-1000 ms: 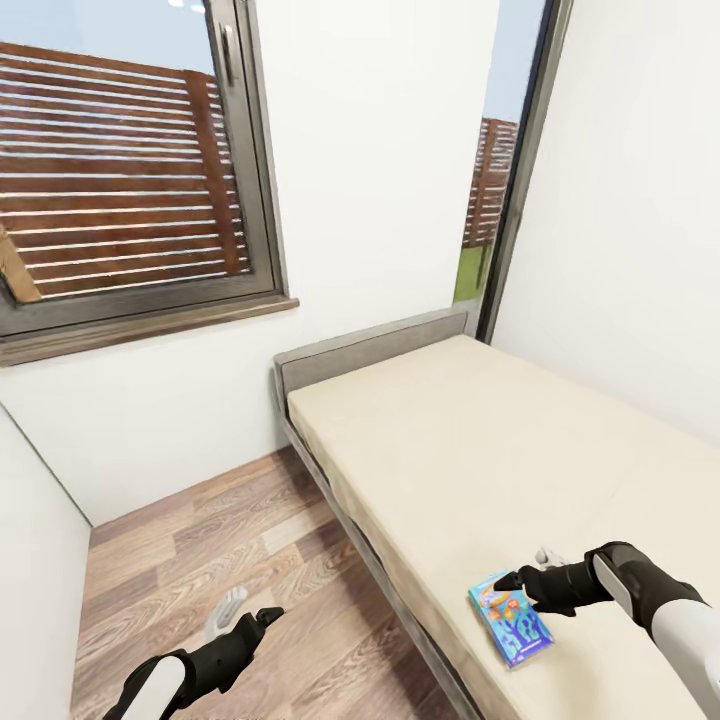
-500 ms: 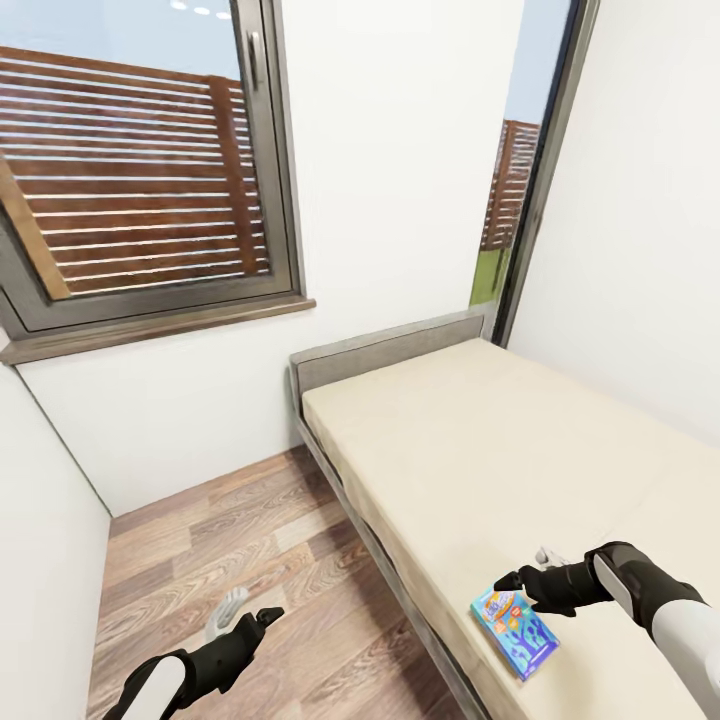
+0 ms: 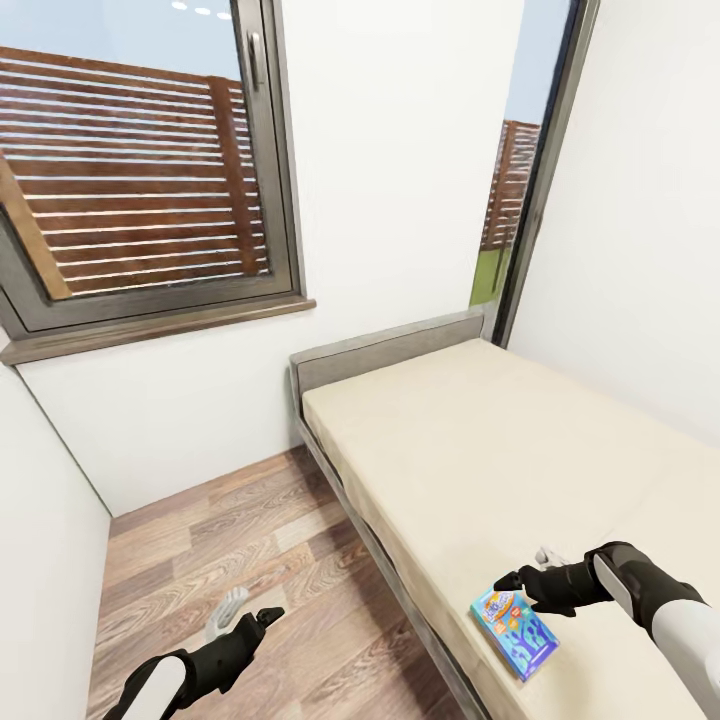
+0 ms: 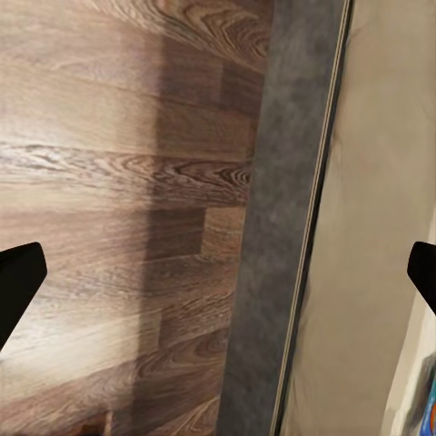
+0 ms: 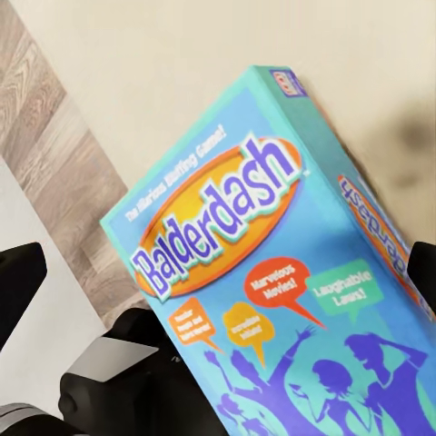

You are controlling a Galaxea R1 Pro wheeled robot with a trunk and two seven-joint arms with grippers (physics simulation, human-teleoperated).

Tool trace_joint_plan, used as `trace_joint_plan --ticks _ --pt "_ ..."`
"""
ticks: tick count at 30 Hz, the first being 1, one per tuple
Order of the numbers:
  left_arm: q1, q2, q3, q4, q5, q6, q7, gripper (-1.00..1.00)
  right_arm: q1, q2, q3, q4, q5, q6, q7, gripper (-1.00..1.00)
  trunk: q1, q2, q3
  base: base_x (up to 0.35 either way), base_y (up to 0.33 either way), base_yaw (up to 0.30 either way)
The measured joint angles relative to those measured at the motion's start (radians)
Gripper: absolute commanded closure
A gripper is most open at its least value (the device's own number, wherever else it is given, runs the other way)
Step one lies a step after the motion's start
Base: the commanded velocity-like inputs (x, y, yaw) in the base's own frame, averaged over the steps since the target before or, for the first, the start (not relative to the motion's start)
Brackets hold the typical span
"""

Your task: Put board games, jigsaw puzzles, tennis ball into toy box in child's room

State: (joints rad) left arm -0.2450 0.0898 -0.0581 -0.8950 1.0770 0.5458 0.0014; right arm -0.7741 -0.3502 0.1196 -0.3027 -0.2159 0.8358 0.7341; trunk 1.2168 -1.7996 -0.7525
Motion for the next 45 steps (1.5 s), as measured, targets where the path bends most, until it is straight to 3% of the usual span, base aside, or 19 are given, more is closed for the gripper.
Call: trace_joint_plan --ticks 36,45 --pt "0.000 0.001 -0.001 0.000 0.000 0.000 0.000 -1.00 0.000 0.005 0.001 0.000 0.003 0.000 -0.003 -1.00 0.000 0.000 0.000 -0.044 -0.021 0.002" --pt "0.000 0.001 0.000 -0.001 0.000 0.000 0.000 -1.00 0.000 0.006 0.001 0.000 0.004 0.000 -0.003 -1.00 0.000 0.000 0.000 -0.001 0.000 0.152"
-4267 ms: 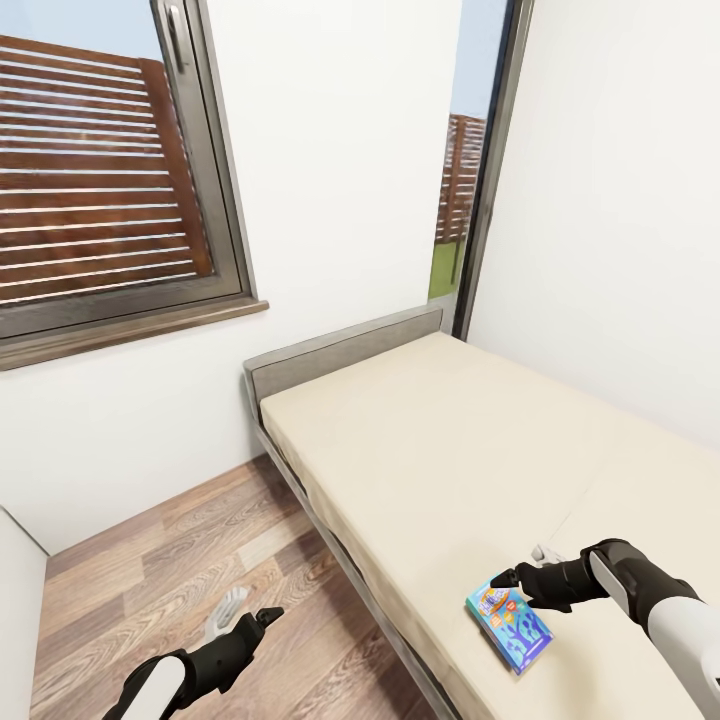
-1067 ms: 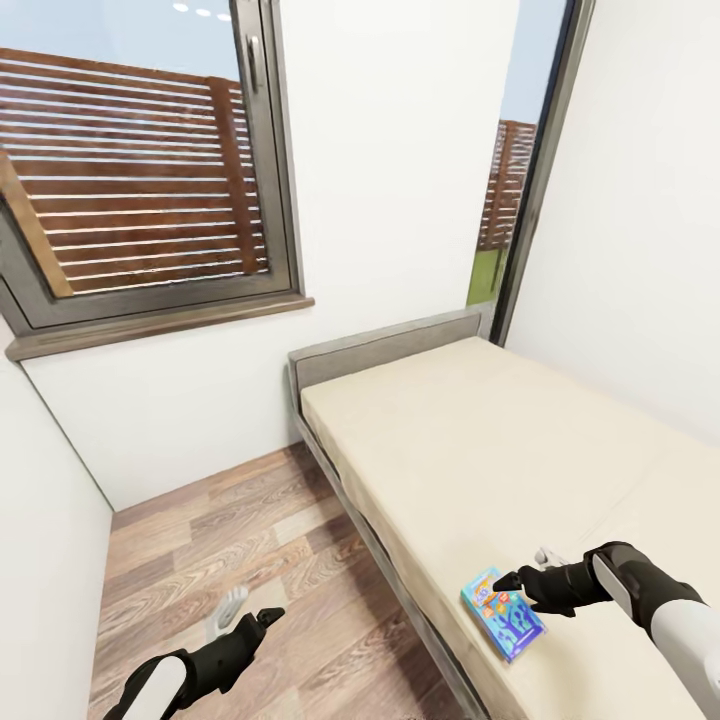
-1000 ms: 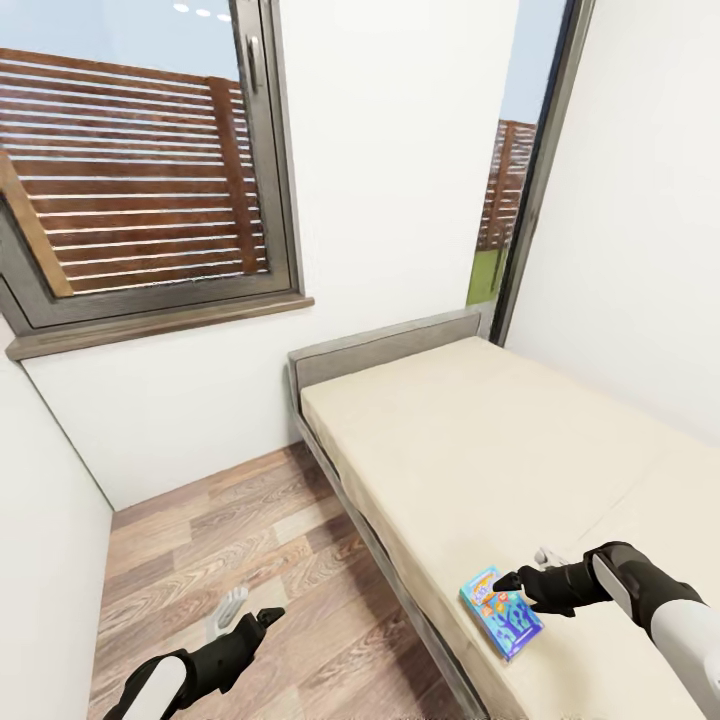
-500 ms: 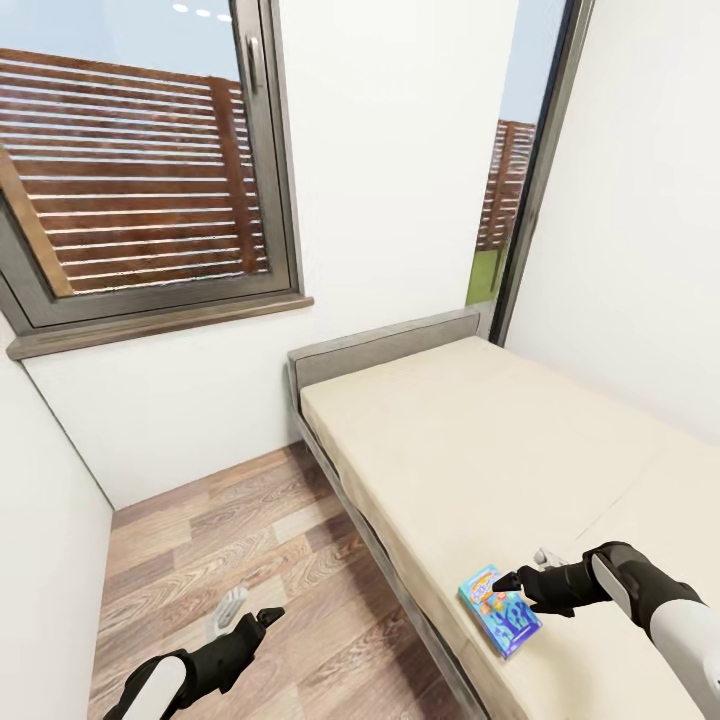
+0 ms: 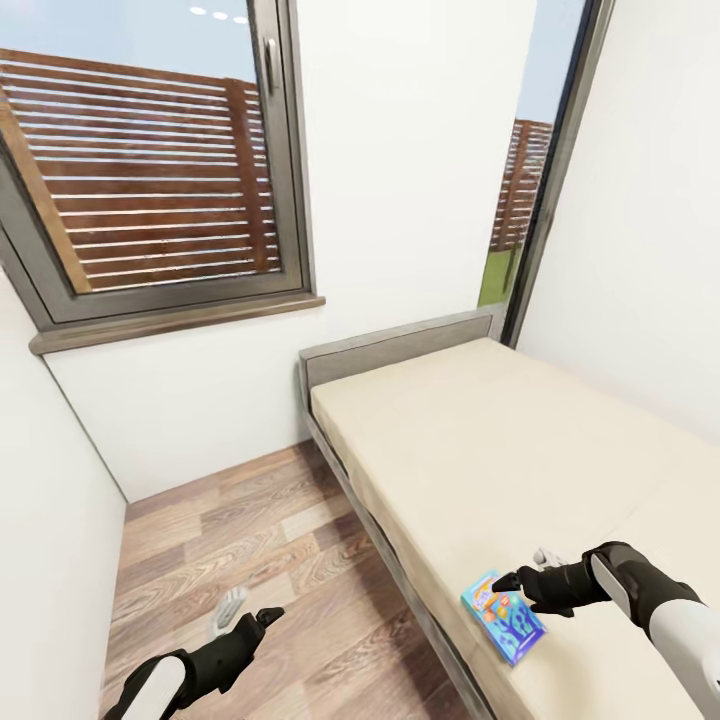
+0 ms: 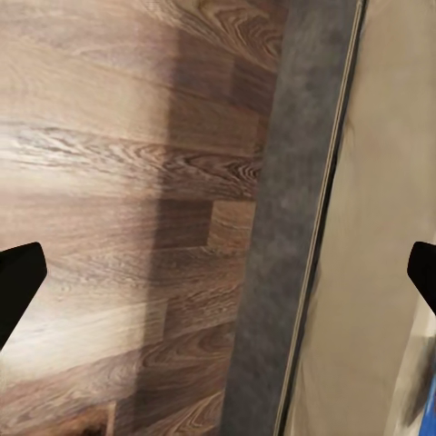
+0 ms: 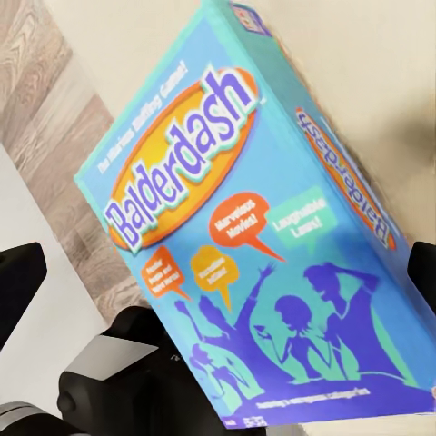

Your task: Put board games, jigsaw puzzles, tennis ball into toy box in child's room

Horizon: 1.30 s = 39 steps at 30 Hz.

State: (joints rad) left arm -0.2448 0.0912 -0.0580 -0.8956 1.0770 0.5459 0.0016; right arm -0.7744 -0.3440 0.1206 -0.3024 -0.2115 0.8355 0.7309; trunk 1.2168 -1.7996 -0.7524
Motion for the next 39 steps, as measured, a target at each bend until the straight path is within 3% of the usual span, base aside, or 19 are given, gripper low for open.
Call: trace_joint_plan --ticks 39 --pt "0.000 0.000 0.000 0.000 0.000 0.000 0.000 -1.00 0.000 0.000 0.000 0.000 -0.002 0.000 0.000 -1.00 0.000 0.000 0.000 0.000 0.000 0.029"
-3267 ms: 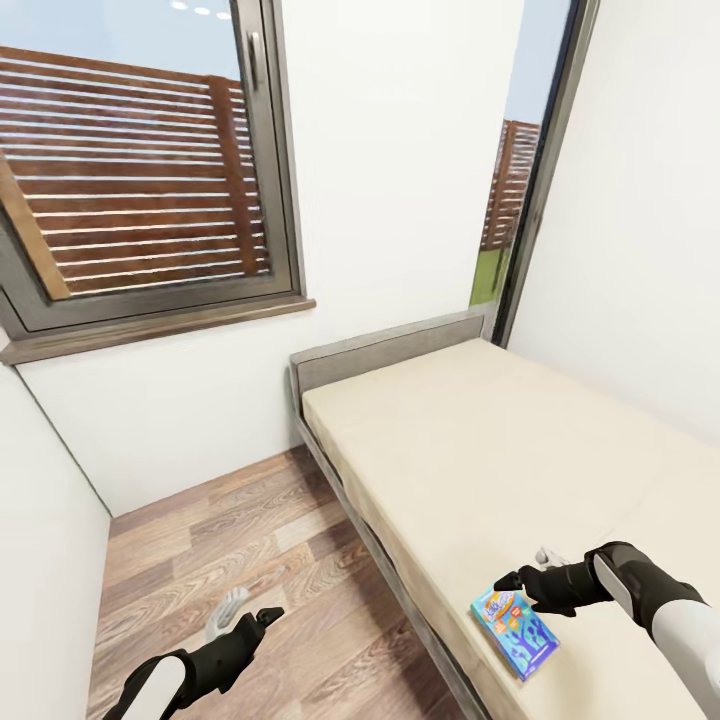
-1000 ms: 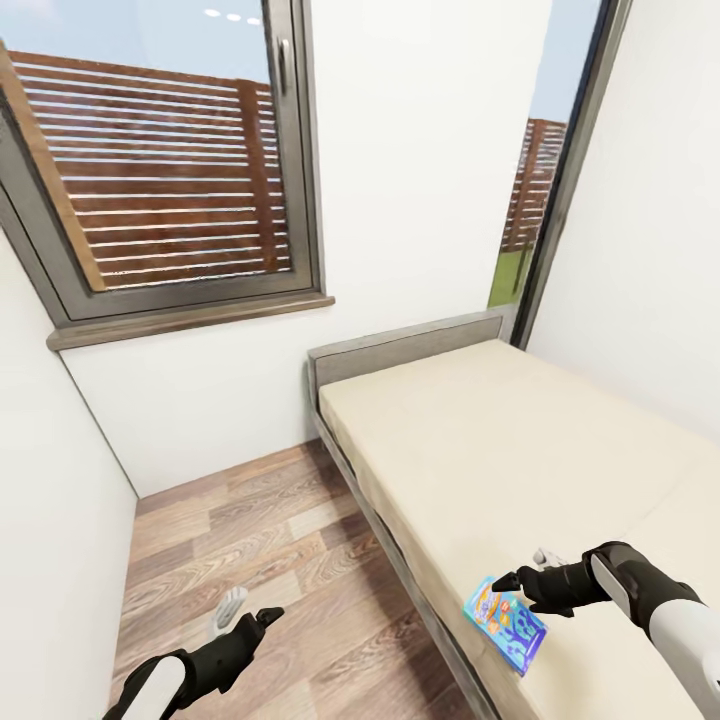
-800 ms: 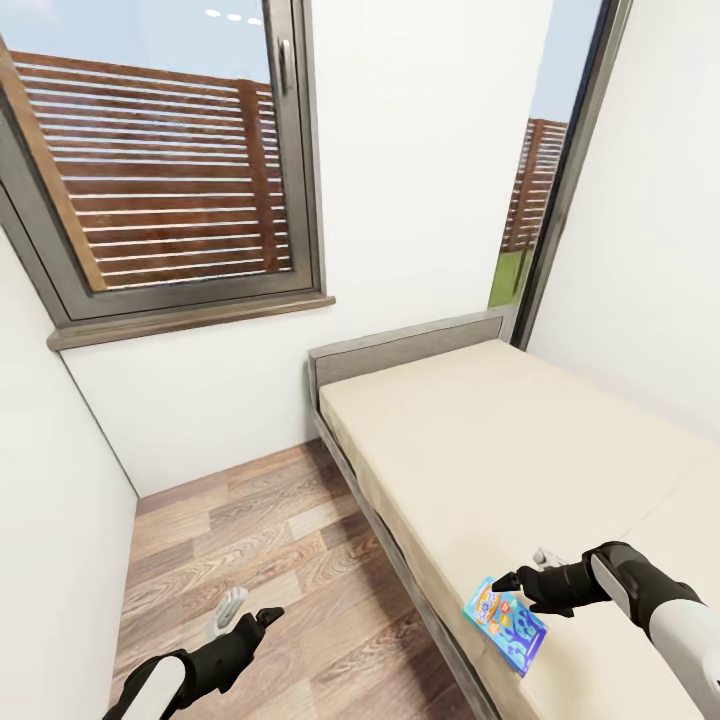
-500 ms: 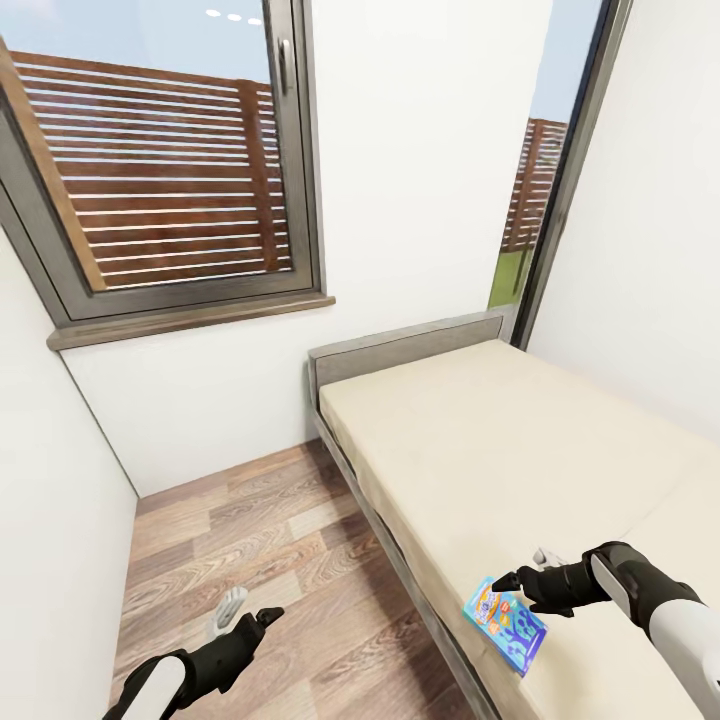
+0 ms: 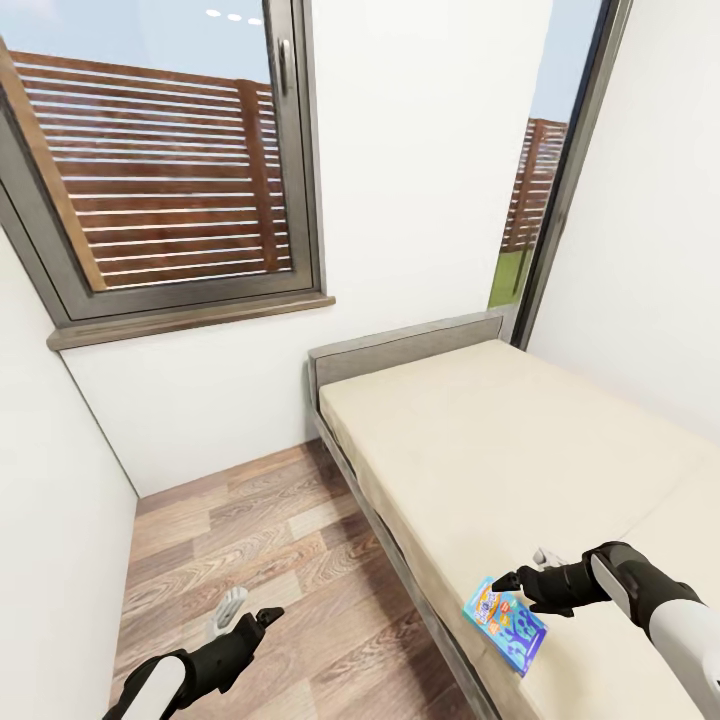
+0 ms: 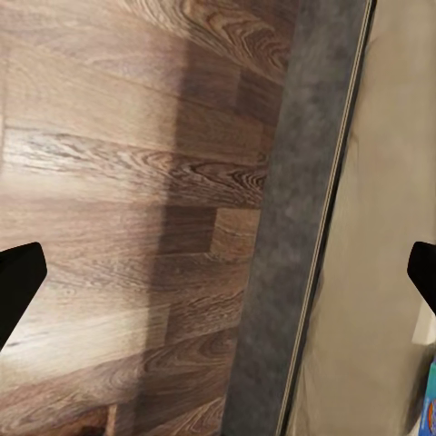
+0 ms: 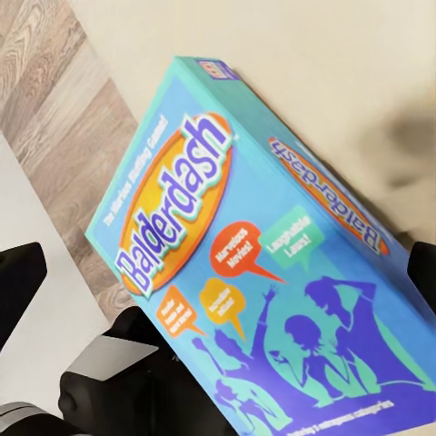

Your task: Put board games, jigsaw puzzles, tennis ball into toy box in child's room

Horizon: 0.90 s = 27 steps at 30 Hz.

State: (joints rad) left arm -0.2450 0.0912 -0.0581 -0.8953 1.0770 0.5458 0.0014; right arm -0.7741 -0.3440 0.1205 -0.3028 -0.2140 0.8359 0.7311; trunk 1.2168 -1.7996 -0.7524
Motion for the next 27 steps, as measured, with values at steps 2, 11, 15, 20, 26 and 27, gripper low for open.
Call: trace_joint_plan --ticks 2,11,15,20,26,27 --pt "0.000 0.000 0.000 0.000 0.000 0.000 0.000 -1.00 0.000 0.000 0.000 0.000 0.000 0.000 0.000 -1.00 0.000 0.000 0.000 0.000 0.000 0.000" --pt "0.000 0.000 0.000 0.000 0.000 0.000 0.000 -1.00 0.000 0.000 0.000 -0.001 0.000 0.000 0.000 -1.00 0.000 0.000 0.000 0.000 0.000 0.060" --pt "0.000 0.000 -0.001 0.000 0.000 0.000 0.000 -1.00 0.000 0.000 0.000 -0.001 0.000 0.000 0.000 -1.00 0.000 0.000 0.000 0.000 0.000 0.073" --pt "0.000 0.000 -0.001 0.000 0.000 0.000 0.000 -1.00 0.000 0.000 0.000 -0.001 -0.002 0.000 0.000 -1.00 0.000 0.000 0.000 0.000 0.000 0.035" --pt "0.000 0.000 -0.001 0.000 0.000 0.000 0.000 -1.00 0.000 0.000 0.000 -0.001 -0.002 0.000 0.000 -1.00 0.000 0.000 0.000 0.000 0.000 0.014" --pt "0.000 0.000 -0.001 0.000 0.000 0.000 0.000 -1.00 0.000 -0.001 0.000 -0.001 -0.002 0.000 0.000 -1.00 0.000 0.000 0.000 0.000 0.000 0.008"
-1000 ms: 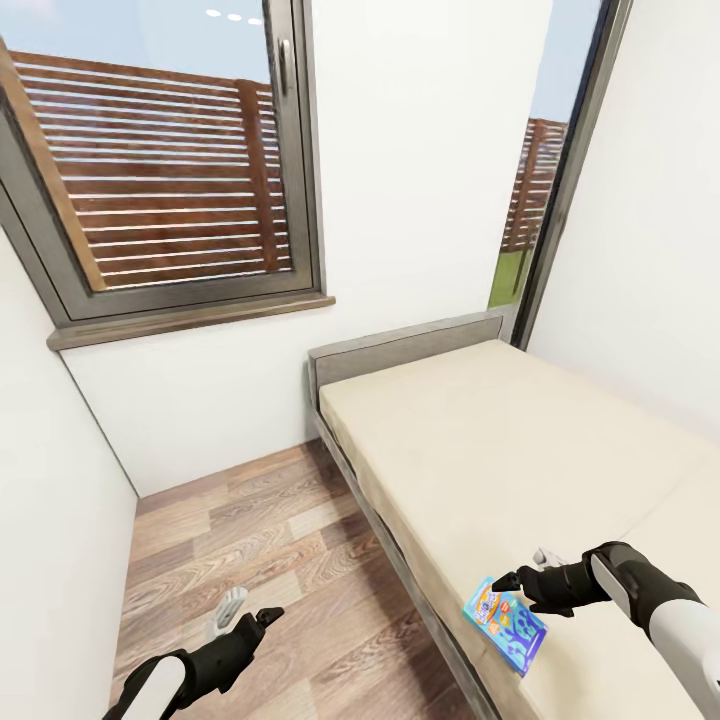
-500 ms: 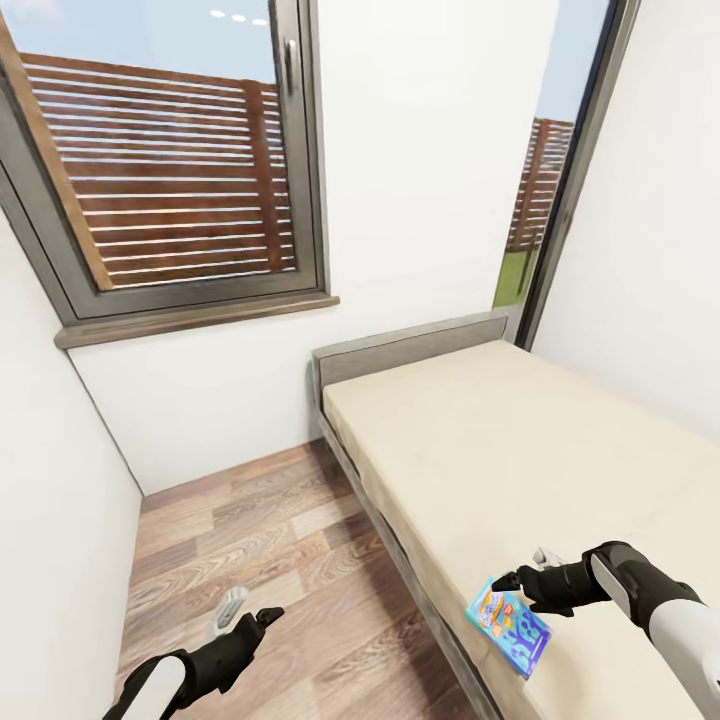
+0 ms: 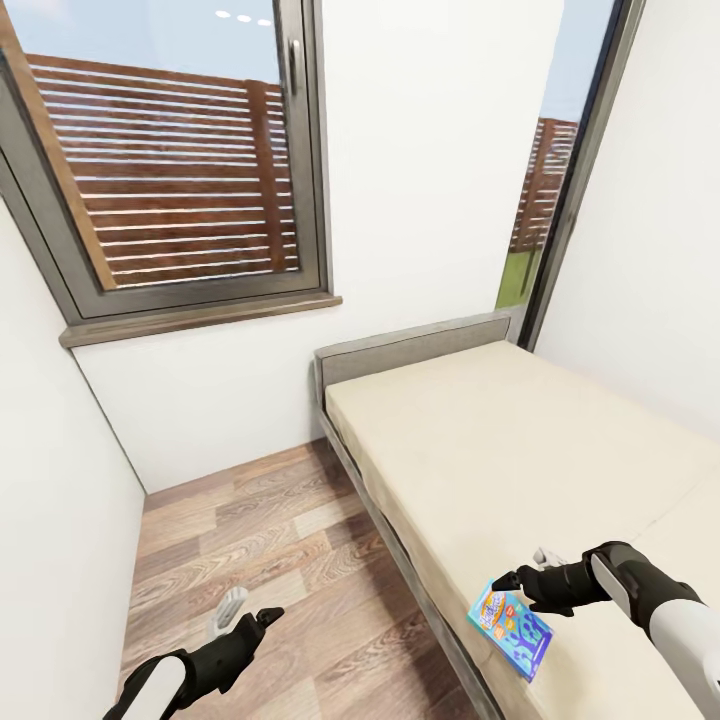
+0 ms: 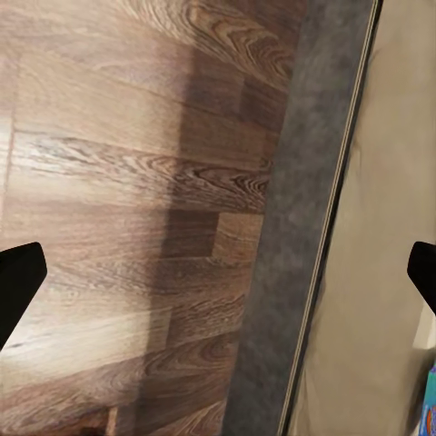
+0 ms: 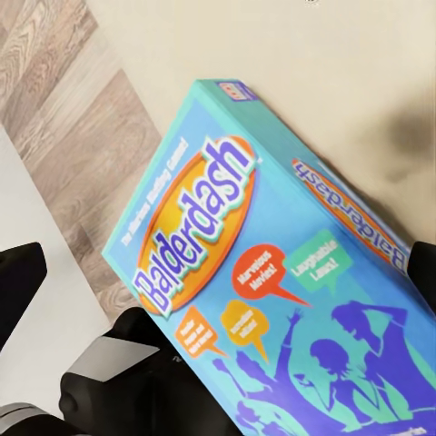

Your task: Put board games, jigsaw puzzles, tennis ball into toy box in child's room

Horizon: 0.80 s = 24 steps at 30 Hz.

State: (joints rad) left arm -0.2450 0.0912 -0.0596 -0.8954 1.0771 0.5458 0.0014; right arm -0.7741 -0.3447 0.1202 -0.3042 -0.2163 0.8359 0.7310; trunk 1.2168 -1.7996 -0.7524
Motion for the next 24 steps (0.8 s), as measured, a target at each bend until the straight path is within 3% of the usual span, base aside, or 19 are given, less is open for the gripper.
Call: trace_joint_plan --ticks 24 --pt "0.000 0.000 -0.001 0.000 0.000 0.000 0.000 -1.00 0.000 -0.001 -0.001 0.000 -0.001 -0.001 -0.001 -1.00 0.000 0.000 0.000 0.000 0.000 0.002"
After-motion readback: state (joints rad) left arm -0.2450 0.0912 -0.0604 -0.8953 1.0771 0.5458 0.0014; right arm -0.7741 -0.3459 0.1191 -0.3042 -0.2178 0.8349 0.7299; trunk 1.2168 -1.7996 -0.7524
